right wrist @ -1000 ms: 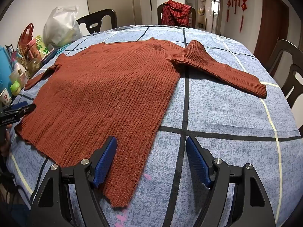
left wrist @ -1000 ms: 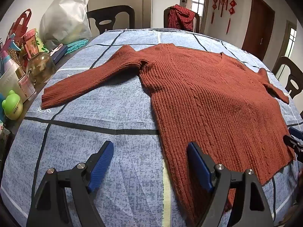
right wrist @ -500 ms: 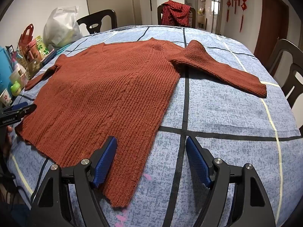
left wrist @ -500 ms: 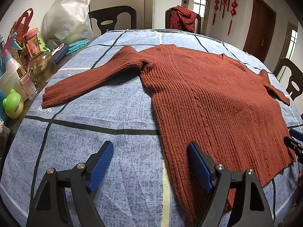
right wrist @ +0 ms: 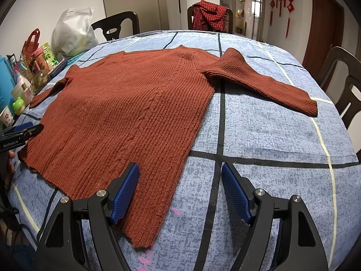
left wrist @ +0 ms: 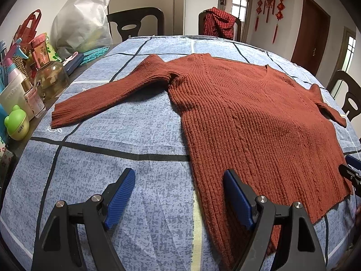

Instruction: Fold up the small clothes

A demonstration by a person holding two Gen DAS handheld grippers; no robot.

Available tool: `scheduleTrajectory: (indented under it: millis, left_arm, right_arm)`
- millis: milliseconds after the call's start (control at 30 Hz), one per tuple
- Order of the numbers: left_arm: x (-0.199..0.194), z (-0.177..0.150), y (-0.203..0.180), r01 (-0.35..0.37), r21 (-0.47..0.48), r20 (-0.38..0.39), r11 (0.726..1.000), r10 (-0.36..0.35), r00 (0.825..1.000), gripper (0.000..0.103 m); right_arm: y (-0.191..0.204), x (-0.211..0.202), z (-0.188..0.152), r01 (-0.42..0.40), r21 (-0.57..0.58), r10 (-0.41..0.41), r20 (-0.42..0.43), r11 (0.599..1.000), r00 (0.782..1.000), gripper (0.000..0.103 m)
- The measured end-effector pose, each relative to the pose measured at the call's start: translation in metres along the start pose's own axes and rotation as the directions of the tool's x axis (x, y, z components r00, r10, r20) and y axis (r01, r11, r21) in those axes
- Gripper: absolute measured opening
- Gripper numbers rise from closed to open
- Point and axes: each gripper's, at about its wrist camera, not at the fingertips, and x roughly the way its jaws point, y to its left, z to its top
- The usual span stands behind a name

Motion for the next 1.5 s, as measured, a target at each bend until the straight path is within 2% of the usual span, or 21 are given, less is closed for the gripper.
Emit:
scheduleTrajectory:
  millis: [1500]
  left_arm:
    - [-0.0001, -0.0024, 0.0015, -0.006, -0.003, 0.007, 1.000, 0.006, 1.000, 0.083]
  right_arm:
    - [0.0003, -0.0013, -0.0002, 0.004, -0.001, -0.004, -0.001, 1.000, 1.000, 0.075]
